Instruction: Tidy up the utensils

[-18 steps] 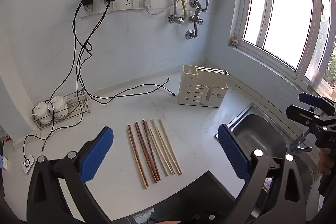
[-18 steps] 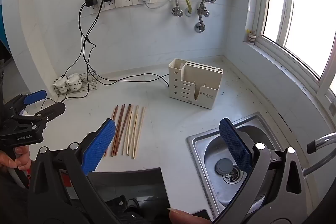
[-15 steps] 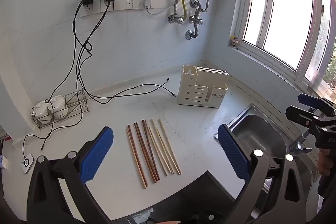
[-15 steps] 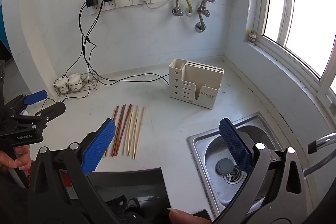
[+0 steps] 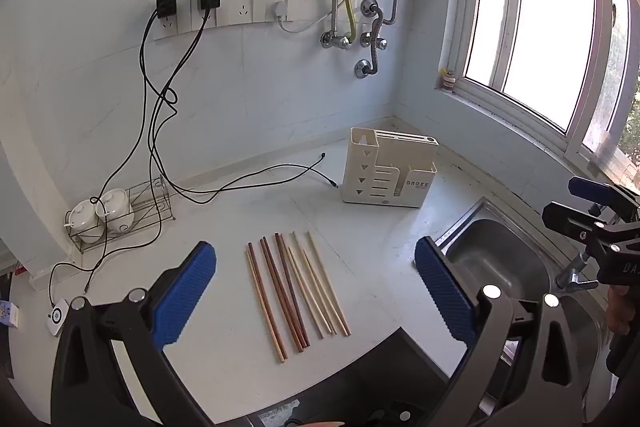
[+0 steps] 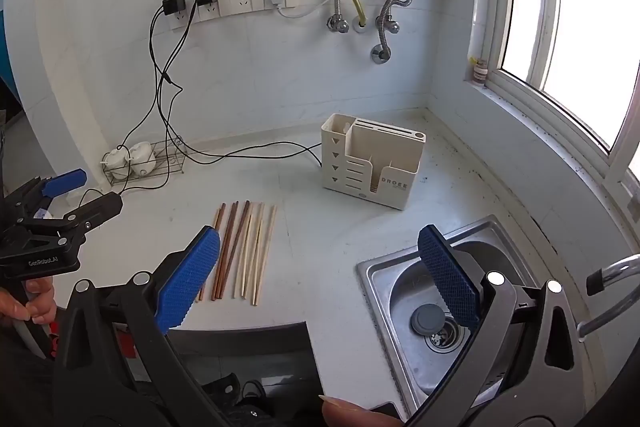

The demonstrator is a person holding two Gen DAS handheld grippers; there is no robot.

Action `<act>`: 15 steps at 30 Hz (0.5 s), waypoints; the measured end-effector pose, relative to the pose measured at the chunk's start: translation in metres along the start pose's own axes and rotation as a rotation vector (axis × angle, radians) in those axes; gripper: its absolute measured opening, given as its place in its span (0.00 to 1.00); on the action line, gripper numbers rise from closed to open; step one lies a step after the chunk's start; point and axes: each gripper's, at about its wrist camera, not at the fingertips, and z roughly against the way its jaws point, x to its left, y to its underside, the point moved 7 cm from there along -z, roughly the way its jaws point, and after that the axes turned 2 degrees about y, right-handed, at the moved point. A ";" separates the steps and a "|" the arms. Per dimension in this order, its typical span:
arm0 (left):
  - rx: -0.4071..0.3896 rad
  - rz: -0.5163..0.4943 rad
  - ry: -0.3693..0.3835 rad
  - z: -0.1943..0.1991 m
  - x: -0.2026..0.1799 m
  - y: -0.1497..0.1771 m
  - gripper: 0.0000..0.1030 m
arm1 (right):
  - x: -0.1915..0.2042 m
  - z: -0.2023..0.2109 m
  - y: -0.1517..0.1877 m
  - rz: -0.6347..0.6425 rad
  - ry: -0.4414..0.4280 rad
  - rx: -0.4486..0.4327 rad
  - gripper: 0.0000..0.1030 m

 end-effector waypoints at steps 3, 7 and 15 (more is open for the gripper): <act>-0.001 0.002 -0.002 0.001 0.002 -0.001 0.95 | 0.000 0.000 0.001 -0.003 -0.002 0.002 0.92; -0.008 -0.002 -0.004 0.003 0.001 -0.001 0.95 | 0.000 -0.001 0.000 -0.008 -0.001 0.003 0.92; -0.042 -0.001 -0.015 0.011 0.005 -0.008 0.95 | 0.000 -0.001 -0.001 -0.012 0.003 0.005 0.92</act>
